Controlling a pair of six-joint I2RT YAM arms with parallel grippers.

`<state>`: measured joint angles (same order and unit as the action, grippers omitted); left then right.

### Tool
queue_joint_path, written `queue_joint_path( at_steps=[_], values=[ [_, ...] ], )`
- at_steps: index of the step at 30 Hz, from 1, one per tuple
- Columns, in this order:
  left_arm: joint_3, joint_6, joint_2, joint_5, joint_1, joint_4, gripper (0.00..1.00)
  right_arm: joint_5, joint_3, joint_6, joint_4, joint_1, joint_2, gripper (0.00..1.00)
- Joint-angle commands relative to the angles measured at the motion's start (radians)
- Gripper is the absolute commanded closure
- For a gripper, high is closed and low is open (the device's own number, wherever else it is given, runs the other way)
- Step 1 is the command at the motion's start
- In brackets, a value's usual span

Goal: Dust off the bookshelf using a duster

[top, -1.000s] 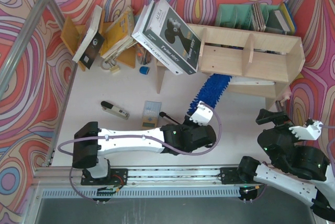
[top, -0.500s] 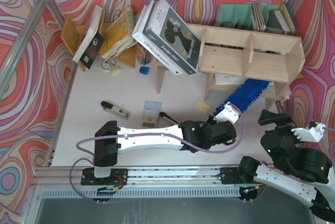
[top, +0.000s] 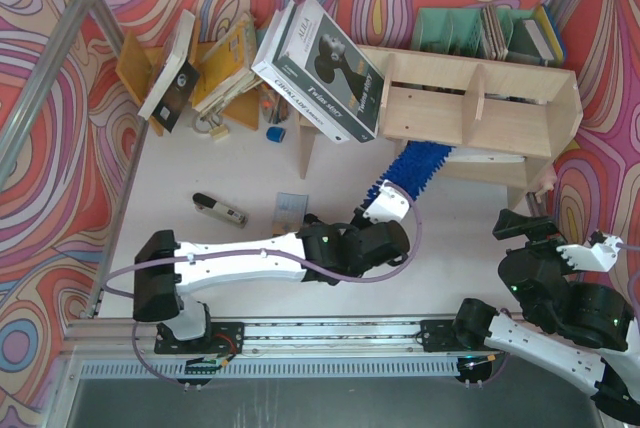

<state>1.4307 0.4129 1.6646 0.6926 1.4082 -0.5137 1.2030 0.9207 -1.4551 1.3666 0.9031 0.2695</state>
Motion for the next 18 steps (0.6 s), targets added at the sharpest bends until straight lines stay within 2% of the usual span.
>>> queue_joint_path(
  at_steps=[1,9,13,18],
  values=[
    [-0.046,0.085,-0.068,0.118,-0.003,0.034,1.00,0.024,-0.011,0.000,-0.006,0.004,0.008,0.01],
    [0.036,0.123,0.014,0.108,-0.003,-0.035,1.00,0.023,-0.010,0.000,-0.007,0.005,0.007,0.01],
    [0.021,0.180,0.022,0.094,-0.003,-0.038,1.00,0.021,-0.014,0.004,-0.009,0.004,0.000,0.01],
    [0.053,0.181,0.092,-0.017,-0.006,-0.056,1.00,0.022,-0.014,0.007,-0.013,0.004,-0.001,0.01]
  ],
)
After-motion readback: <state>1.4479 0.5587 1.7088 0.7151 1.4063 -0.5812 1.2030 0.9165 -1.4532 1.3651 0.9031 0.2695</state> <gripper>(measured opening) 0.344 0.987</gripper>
